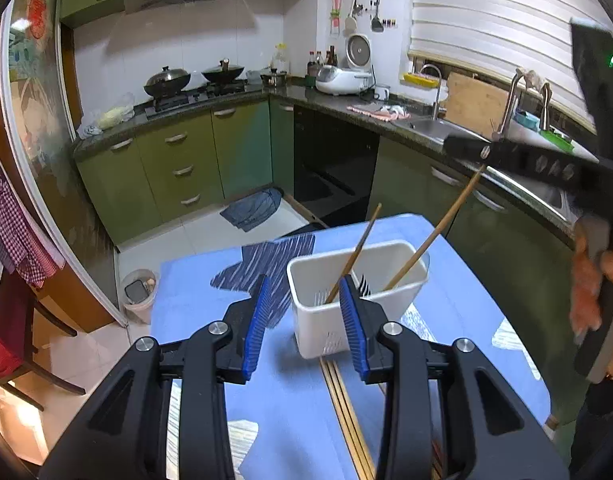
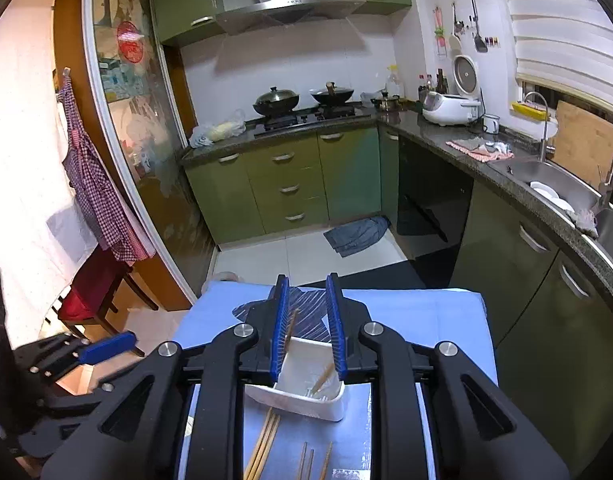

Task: Organize utensils
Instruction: 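Carry both chopsticks to the white basket and open both tools to drop them in, then grasp another wooden chopstick with the left tool while the right tool grasps one too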

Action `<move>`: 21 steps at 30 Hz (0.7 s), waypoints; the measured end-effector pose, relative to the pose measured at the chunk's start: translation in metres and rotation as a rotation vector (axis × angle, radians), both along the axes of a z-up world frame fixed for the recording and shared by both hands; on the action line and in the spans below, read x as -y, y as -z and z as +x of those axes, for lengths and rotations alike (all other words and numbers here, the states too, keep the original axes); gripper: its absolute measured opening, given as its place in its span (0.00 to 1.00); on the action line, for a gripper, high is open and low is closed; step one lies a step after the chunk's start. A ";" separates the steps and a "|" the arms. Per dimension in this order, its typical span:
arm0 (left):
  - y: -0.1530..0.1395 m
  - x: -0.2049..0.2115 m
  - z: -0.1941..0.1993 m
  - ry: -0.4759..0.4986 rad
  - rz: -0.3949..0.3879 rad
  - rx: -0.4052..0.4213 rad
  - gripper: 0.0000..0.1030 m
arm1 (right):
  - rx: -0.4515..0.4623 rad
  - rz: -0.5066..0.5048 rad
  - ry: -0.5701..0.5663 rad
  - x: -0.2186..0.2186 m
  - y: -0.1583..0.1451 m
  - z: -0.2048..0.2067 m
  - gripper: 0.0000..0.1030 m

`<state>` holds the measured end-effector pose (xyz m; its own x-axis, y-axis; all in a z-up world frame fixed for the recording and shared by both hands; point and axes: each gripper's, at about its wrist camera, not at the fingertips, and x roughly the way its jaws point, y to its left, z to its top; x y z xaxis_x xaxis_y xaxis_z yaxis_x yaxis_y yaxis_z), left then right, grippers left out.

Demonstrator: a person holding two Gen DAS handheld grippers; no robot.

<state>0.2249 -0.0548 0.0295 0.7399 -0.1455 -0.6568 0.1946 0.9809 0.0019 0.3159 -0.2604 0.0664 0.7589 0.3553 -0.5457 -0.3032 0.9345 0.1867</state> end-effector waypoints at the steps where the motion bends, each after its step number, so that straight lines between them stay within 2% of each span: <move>1: 0.002 0.001 -0.002 0.002 -0.001 -0.010 0.33 | 0.008 0.003 -0.004 0.000 -0.002 -0.005 0.19; 7: 0.040 -0.002 -0.007 0.003 -0.019 -0.114 0.33 | 0.035 0.012 -0.032 0.010 -0.001 -0.053 0.20; 10: 0.072 0.000 -0.005 0.002 -0.026 -0.198 0.33 | 0.023 -0.016 -0.035 0.019 0.018 -0.081 0.26; 12: 0.099 0.003 0.000 0.001 -0.027 -0.274 0.33 | -0.018 -0.029 -0.035 0.027 0.041 -0.093 0.26; 16: 0.137 0.012 0.007 -0.009 -0.002 -0.362 0.32 | -0.121 -0.054 0.000 0.045 0.095 -0.100 0.26; 17: 0.143 0.013 0.009 -0.013 0.003 -0.375 0.31 | -0.142 -0.055 0.008 0.049 0.106 -0.099 0.26; 19: 0.160 0.017 0.016 -0.021 0.010 -0.422 0.21 | -0.204 -0.052 0.020 0.056 0.134 -0.096 0.26; 21: 0.173 0.022 0.022 -0.031 0.011 -0.459 0.18 | -0.250 -0.055 0.027 0.061 0.157 -0.093 0.26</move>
